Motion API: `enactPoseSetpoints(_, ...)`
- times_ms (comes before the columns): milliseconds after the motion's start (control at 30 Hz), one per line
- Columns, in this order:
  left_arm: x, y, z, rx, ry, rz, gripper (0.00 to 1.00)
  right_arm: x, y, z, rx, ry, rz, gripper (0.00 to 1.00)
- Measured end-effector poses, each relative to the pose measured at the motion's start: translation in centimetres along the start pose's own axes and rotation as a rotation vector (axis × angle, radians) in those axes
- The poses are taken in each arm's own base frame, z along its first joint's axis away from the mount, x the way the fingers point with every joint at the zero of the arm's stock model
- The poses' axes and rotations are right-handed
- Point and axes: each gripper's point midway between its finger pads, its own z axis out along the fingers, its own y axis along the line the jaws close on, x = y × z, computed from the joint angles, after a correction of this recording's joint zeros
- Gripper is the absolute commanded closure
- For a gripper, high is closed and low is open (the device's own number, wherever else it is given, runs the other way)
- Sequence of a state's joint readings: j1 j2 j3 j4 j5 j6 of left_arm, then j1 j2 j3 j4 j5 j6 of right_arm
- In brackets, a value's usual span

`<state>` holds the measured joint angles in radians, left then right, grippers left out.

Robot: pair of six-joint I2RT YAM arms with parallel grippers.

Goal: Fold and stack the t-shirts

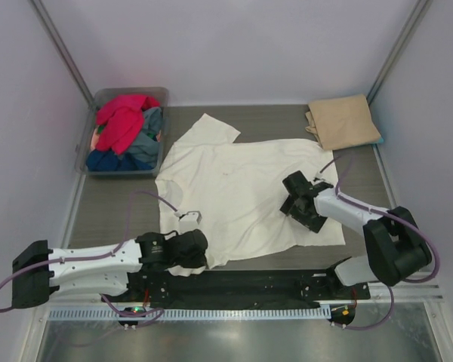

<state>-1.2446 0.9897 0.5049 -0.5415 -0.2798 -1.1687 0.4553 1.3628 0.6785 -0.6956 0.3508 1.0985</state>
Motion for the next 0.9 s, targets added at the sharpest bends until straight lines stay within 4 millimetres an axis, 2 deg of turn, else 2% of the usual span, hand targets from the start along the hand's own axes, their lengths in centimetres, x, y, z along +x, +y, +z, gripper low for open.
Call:
enactPoseSetpoints(100, -0.6, 0.2, -0.3, 0.005, -0.015, -0.018, 1.0, -1.9, 3.6, 0.6, -0.069, -0.033, -0.093, 0.05)
enactPoseSetpoints(200, -1.1, 0.3, -0.7, 0.009, -0.028, -0.036, 1.0, -4.6, 10.0, 0.4, -0.217, -0.076, -0.173, 0.05)
enactPoseSetpoints(267, -1.2, 0.5, -0.8, 0.006, -0.031, -0.041, 1.0, -6.9, 13.2, -0.6, -0.27, -0.125, -0.196, 0.02)
enactPoseSetpoints(300, -1.3, 0.7, -0.9, 0.003, -0.031, -0.042, 1.0, -8.4, 14.4, -1.5, -0.29, -0.168, -0.195, 0.02)
enactPoseSetpoints(367, -1.3, 0.8, -0.9, -0.001, -0.03, -0.041, 1.0, -10.3, 14.7, -3.2, -0.296, -0.235, -0.163, 0.02)
enactPoseSetpoints(433, -1.2, 0.9, -1.0, -0.003, -0.029, -0.04, 1.0, -11.0, 12.8, -4.4, -0.285, -0.271, -0.101, 0.05)
enactPoseSetpoints(500, -1.2, 1.0, -1.0, -0.007, -0.028, -0.038, 1.0, -10.2, 8.7, -4.7, -0.257, -0.271, -0.01, 0.08)
enactPoseSetpoints(600, -1.2, 1.1, -0.8, -0.014, -0.025, -0.03, 1.0, -7.4, 1.9, -3.8, -0.186, -0.243, 0.11, 0.14)
enactPoseSetpoints(667, -1.0, 1.3, -0.7, -0.023, -0.018, -0.022, 1.0, -5.3, -1.1, -2.7, -0.138, -0.217, 0.166, 0.18)
enactPoseSetpoints(767, -0.7, 1.4, -0.4, -0.035, -0.005, -0.014, 1.0, -3.6, -3.5, -1.0, -0.062, -0.178, 0.22, 0.22)
enactPoseSetpoints(900, -0.4, 1.7, 0.0, -0.056, 0.012, -0.005, 1.0, -4.5, -4.5, 0.1, -0.01, -0.186, 0.282, 0.27)
